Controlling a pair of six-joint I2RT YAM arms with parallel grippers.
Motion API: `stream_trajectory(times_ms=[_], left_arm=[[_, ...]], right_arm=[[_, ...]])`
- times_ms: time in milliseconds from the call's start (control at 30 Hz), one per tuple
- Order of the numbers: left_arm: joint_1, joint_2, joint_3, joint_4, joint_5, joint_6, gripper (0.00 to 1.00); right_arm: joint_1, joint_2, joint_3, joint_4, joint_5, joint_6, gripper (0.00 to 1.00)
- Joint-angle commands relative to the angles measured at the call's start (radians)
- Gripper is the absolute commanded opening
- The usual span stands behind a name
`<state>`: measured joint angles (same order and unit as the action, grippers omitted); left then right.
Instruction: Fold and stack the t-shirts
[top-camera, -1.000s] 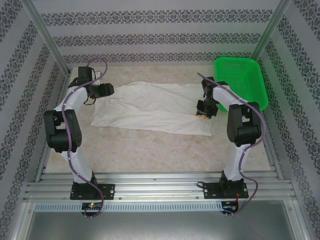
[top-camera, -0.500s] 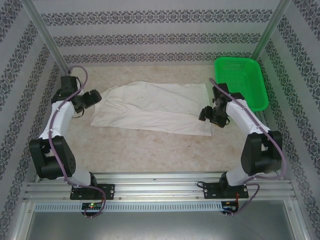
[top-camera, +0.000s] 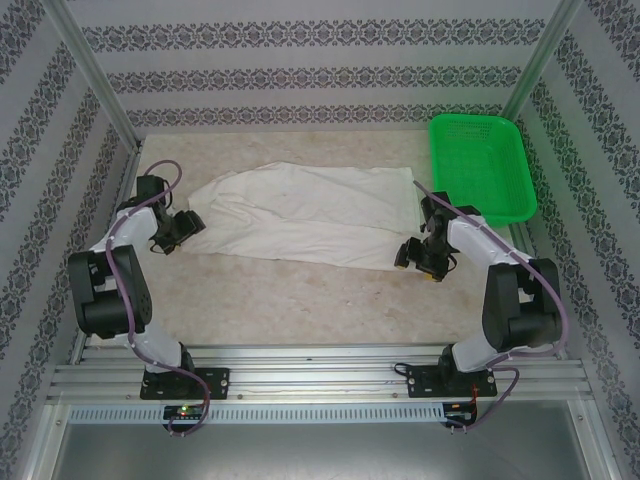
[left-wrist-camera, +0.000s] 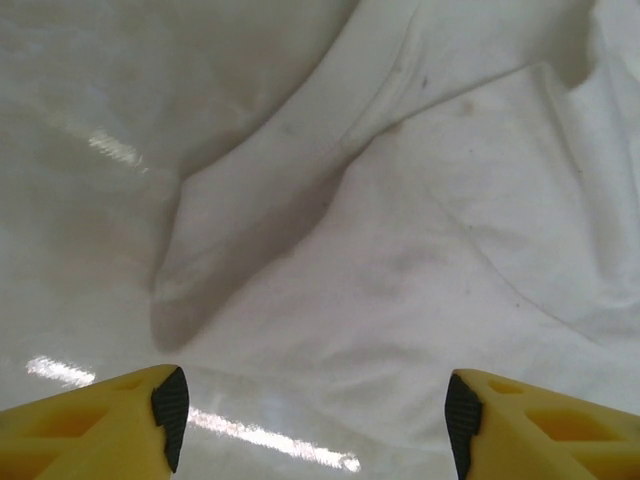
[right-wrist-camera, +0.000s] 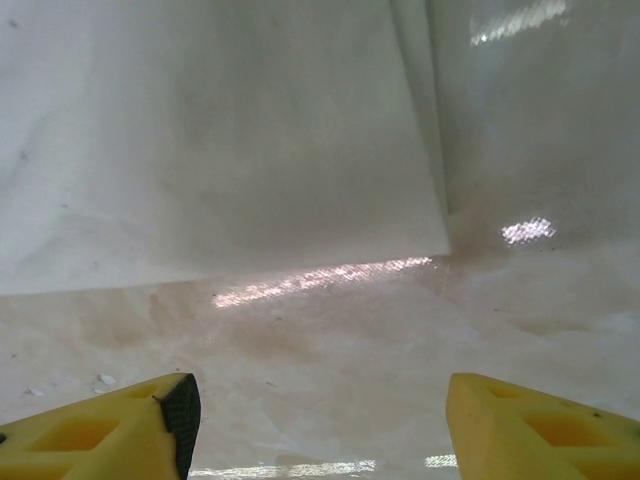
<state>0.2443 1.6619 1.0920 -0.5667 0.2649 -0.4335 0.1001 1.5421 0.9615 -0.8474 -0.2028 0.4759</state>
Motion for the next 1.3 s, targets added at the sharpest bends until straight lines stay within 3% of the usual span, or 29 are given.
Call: stream_trajectory(times_ms=[0,233,433,600,767,867,900,1000,1033,1267], left_arm=[[0.015,0.048,-0.003,0.055,0.018,-0.029,0.64],[0.02,0.097,0.0,-0.005,-0.055,0.004,0.53],[0.029,0.106,-0.002,-0.049,-0.118,0.032,0.21],[0.081,0.024,-0.05,-0.087,-0.139,0.056,0.14],[0.108,-0.034,-0.119,-0.069,-0.125,0.049,0.12],[0.11,-0.069,-0.147,-0.034,-0.083,0.032,0.13],[0.111,-0.099,-0.158,-0.008,-0.041,0.022,0.18],[0.109,-0.189,-0.196,0.06,0.066,-0.035,0.49],[0.11,-0.203,-0.199,0.062,0.074,-0.047,0.54],[0.11,-0.165,-0.216,0.144,0.115,-0.071,0.66]], right_arm=[[-0.01,0.013,-0.021,0.003,0.011,0.011,0.66],[-0.03,0.009,-0.033,-0.001,0.032,0.002,0.65],[-0.056,-0.003,-0.043,-0.009,0.052,-0.01,0.65],[-0.069,-0.01,-0.062,0.007,0.074,0.008,0.63],[-0.071,0.026,-0.038,0.07,0.02,0.045,0.61],[-0.073,0.041,-0.028,0.119,-0.013,0.067,0.6],[-0.072,0.044,-0.017,0.12,-0.016,0.073,0.6],[-0.073,0.04,-0.003,0.124,-0.026,0.076,0.6],[-0.073,0.039,-0.003,0.121,-0.023,0.074,0.6],[-0.074,0.039,-0.015,0.12,-0.033,0.067,0.6]])
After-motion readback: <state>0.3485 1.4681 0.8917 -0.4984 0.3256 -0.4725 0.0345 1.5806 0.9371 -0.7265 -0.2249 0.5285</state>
